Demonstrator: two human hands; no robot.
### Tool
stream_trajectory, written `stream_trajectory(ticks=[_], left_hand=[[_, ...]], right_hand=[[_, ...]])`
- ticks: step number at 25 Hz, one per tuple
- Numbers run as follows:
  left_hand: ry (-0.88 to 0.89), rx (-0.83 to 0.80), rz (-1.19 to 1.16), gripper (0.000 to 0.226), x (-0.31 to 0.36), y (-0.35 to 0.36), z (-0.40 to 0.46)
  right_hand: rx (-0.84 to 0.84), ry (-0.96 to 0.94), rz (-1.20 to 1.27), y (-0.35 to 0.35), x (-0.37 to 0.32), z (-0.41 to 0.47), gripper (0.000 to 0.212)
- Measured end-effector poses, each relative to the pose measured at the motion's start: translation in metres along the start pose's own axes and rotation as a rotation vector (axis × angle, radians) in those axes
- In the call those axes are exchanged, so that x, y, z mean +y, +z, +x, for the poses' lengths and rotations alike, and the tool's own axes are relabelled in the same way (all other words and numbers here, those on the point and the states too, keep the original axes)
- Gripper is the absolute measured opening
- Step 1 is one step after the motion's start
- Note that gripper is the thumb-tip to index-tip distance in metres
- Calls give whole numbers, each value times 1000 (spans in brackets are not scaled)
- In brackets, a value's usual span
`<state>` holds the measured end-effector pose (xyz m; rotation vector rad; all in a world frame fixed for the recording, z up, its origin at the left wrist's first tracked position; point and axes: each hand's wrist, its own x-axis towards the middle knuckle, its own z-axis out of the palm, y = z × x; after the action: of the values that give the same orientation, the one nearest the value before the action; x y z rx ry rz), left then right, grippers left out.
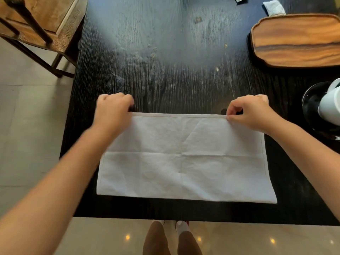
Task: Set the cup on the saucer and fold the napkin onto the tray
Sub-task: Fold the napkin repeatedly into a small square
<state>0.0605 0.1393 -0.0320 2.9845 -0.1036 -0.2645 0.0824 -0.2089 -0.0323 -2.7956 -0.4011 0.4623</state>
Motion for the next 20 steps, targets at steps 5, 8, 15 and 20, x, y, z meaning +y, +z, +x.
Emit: stream_trajectory(ticks=[5,8,15,20], left_hand=[[245,36,-50,65,107,57,-50],[153,-29,-11,67,77,76,-52],[22,26,-19,72,-39,69,-69],[34,53,0,71,-34,70,-68]], right_hand=[[65,15,-6,4,-2,-5,13],[76,1,-41,4,0,-7,15],[69,62,-39,4,-7,-11,13],[397,200,-138,30,-63,-24,51]])
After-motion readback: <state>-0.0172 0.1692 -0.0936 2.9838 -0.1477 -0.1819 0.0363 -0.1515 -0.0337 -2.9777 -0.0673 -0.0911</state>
